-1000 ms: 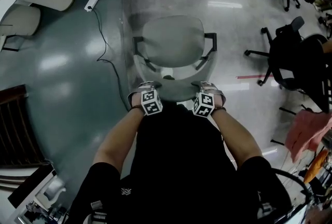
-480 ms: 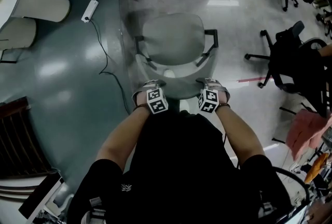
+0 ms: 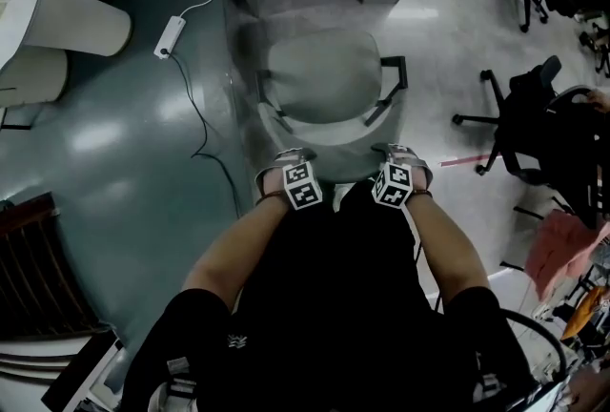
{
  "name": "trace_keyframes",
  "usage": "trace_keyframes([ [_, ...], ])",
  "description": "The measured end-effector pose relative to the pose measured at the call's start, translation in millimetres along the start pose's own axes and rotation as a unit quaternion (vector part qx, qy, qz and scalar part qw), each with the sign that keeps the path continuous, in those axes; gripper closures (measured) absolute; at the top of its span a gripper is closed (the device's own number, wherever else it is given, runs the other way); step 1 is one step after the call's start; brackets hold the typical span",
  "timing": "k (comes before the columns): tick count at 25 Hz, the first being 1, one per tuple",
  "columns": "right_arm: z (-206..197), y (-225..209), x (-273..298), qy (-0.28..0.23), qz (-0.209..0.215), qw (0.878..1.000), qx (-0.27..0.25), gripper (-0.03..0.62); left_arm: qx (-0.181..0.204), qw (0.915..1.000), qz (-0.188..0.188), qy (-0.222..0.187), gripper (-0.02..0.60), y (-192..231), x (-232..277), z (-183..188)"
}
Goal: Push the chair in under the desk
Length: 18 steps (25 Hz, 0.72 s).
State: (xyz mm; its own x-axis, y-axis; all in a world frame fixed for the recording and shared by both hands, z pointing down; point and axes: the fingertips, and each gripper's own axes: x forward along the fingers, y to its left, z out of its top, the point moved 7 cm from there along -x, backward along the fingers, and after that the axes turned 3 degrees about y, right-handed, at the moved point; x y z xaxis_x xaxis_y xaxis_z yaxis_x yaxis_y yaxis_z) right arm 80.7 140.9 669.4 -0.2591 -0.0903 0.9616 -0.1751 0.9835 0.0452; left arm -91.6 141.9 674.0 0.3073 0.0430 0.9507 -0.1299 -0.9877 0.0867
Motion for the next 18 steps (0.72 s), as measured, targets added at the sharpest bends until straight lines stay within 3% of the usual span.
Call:
trace_keyframes([
  [11,25,-71,15,-0.007,-0.004,1.0,0.006,0.37,0.008,0.9999,-0.001,0.008,0.393,81,-4,-4],
  [18,35,-138,17,-0.01,-0.007,1.0,0.001,0.371,0.001,0.9999,0.002,0.012,0.393,146,-10,9],
])
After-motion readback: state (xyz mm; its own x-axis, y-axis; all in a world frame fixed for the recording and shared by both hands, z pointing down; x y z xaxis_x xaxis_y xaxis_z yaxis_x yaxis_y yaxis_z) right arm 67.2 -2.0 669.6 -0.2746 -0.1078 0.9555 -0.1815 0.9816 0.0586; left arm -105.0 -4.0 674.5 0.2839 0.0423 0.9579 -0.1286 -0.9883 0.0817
